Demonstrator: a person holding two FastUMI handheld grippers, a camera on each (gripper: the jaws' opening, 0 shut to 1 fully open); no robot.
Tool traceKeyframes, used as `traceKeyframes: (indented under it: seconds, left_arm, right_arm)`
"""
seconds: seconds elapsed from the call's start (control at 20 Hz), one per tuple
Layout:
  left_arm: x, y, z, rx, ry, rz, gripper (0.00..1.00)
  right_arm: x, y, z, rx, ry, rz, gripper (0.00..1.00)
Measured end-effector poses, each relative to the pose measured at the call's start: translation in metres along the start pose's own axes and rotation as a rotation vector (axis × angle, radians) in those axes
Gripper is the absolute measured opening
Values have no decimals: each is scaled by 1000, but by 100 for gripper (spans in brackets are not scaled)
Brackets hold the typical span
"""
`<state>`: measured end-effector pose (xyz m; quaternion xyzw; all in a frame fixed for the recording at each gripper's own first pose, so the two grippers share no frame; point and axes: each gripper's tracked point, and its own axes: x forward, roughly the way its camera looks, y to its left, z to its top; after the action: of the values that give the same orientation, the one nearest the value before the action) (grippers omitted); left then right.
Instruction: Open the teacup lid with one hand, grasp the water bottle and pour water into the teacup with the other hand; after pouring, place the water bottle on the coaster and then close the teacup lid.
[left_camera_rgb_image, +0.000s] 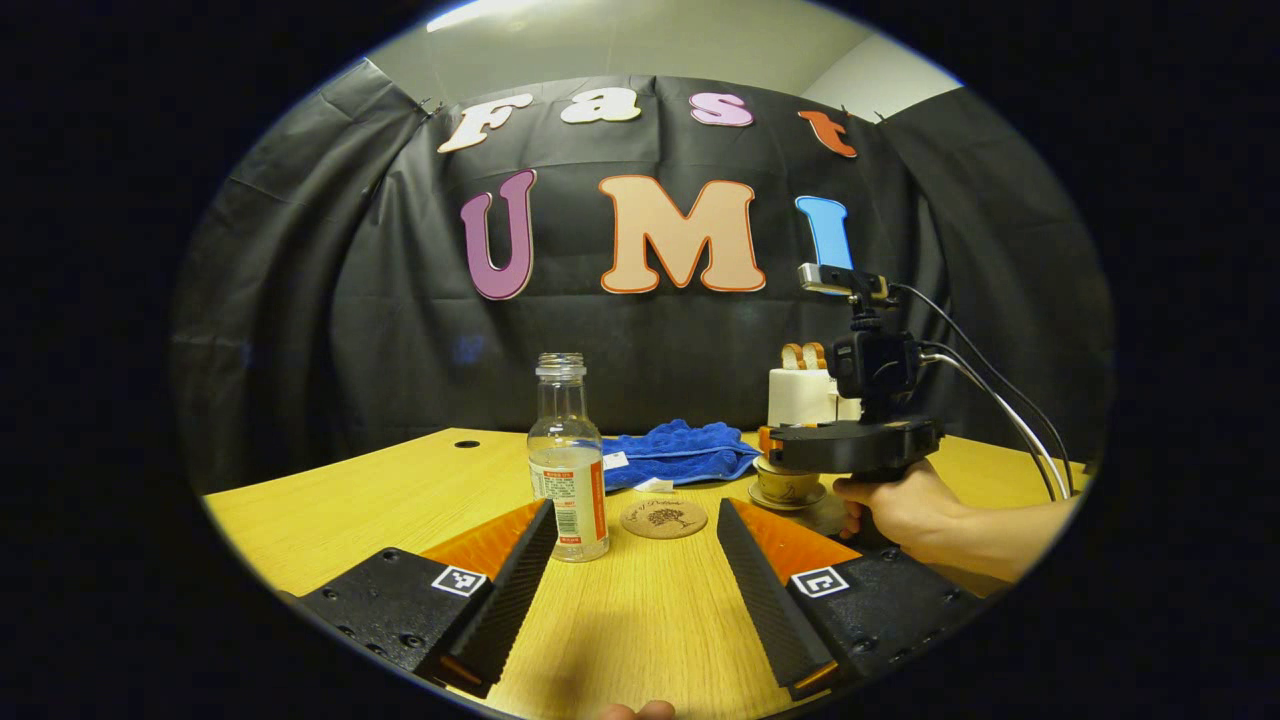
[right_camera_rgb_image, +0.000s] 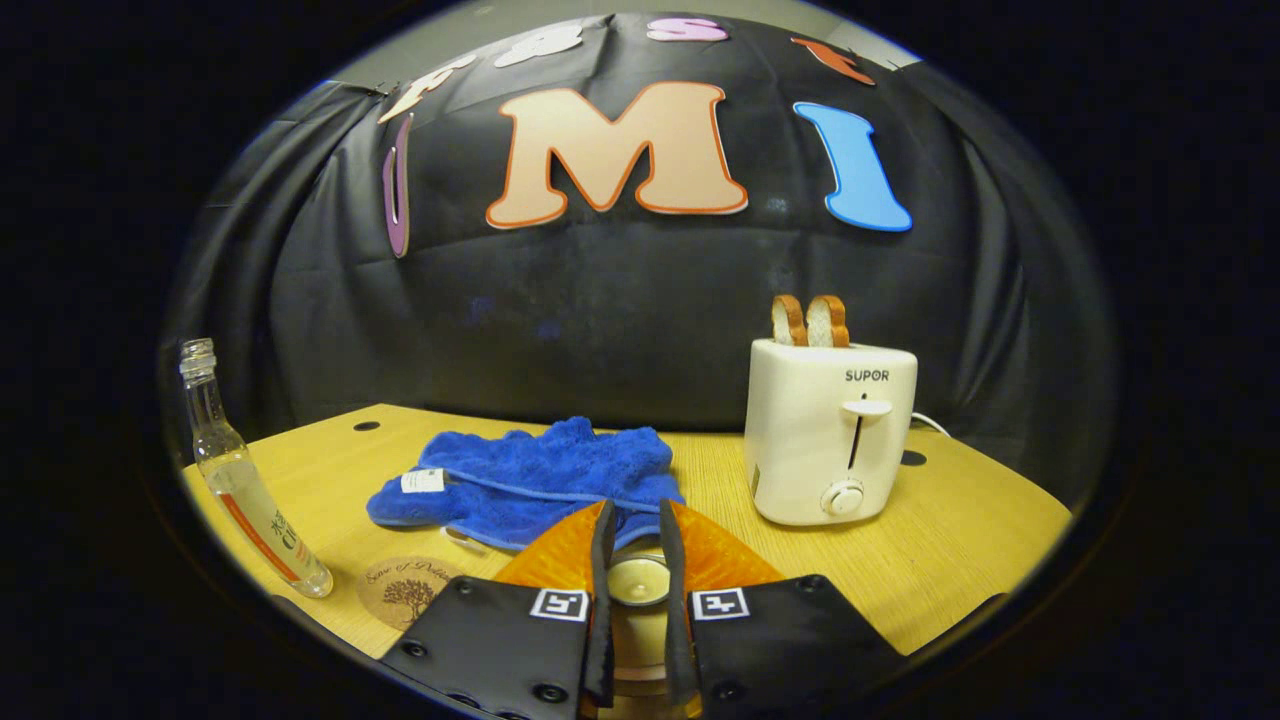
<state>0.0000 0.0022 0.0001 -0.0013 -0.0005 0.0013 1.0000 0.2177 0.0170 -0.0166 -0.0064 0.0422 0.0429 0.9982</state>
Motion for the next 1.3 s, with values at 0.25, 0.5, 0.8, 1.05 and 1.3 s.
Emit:
traceKeyframes:
  seconds: [0.25, 0.5, 0.8, 1.05, 1.3]
  left_arm:
    - [-2, 3, 1, 0, 1, 12, 94]
    - [-4, 15, -1, 2, 2, 61, 94]
    - [2, 27, 0, 5, 2, 119, 94]
    - [28, 44, -2, 8, 3, 169, 94]
    - [60, 53, -2, 12, -1, 174, 94]
  right_arm:
    - [-12, 4, 8, 9, -69, 32, 24]
    - [-57, 3, 7, 7, -73, 70, 23]
    - [-127, -14, 5, 7, -80, 161, 23]
    - [-158, -37, 5, 7, -76, 147, 23]
    - [-170, -41, 5, 7, -78, 144, 23]
